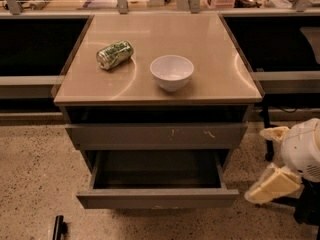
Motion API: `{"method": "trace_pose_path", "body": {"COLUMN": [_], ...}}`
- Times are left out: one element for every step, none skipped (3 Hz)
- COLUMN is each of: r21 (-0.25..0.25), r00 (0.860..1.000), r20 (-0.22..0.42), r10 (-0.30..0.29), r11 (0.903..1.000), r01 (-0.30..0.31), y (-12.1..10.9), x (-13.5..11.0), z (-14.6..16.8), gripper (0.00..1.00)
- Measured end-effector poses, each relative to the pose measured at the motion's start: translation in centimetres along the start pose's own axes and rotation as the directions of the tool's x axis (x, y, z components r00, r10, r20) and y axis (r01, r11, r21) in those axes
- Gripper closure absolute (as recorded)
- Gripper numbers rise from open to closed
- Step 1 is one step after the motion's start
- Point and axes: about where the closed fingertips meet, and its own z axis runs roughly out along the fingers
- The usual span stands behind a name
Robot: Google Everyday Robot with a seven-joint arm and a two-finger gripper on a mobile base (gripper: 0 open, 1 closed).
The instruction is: Close middle drawer
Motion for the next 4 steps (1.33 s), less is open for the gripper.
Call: {"method": "trace_pose_path", "body": {"r21": [0.001, 0.001, 0.001, -0.019], "r00": [1.000, 1.000, 1.000, 1.000], "r20": [-0.002, -0.002, -0.002, 0.003], "r10": [-0.002, -0.002, -0.002, 0.018], "r11": [1.0000, 1.0000, 1.0000, 0.9997], "r01": [0.002, 0.002, 0.002, -0.018], "y": [0.0, 0.0, 0.0, 0.0], "x": [0.0, 0.0, 0.0, 0.9], "z": [0.0, 0.0, 0.0, 1.4], "gripper": [0.42, 0.65, 0.89, 1.00]}}
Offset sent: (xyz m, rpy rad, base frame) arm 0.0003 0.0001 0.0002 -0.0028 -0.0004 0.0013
